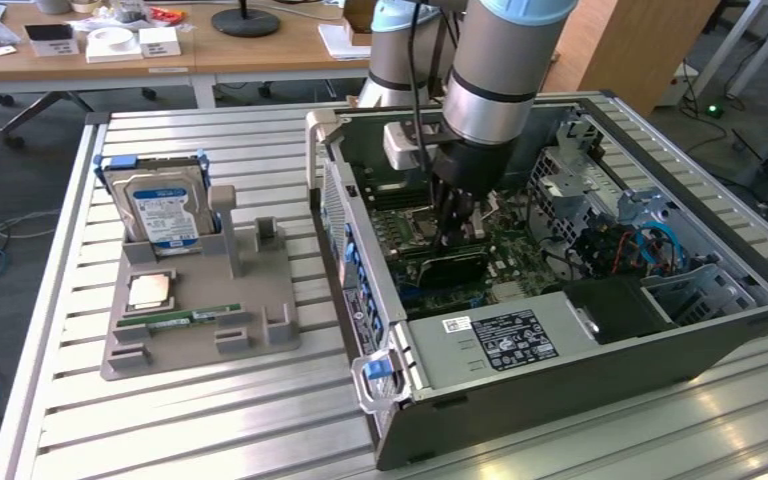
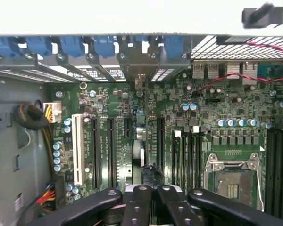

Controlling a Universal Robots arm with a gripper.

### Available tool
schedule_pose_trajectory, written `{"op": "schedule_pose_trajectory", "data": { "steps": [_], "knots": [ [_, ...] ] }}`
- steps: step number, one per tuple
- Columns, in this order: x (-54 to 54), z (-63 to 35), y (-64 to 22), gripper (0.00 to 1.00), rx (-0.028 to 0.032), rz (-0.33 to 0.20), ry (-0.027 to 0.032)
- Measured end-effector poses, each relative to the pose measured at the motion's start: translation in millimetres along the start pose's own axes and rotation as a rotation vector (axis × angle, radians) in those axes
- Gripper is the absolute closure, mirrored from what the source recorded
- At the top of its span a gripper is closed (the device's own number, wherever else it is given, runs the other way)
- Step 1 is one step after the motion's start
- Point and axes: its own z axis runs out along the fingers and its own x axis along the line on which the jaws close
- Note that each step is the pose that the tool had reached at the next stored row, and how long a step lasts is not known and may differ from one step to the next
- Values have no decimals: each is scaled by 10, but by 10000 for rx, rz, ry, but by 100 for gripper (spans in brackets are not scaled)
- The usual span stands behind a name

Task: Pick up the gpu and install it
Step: 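Press down on the gpu until it lock into place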

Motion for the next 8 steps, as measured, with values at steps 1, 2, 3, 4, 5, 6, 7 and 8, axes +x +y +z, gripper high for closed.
{"op": "schedule_pose_trajectory", "data": {
  "steps": [1, 2, 3, 4, 5, 6, 7, 8],
  "knots": [
    [0, -21, 0, 89, -1, 0, 1],
    [-1, -42, 0, 89, 0, 0, 1],
    [-1, -58, 0, 89, 0, 0, 0],
    [-2, -63, 0, 89, 0, 0, 0],
    [-2, -63, 0, 89, 1, 0, -2],
    [-2, -63, 0, 89, 1, 0, -1],
    [-2, -63, 0, 89, 0, 0, -1],
    [-2, -64, 0, 89, 0, 0, 0]
  ]
}}
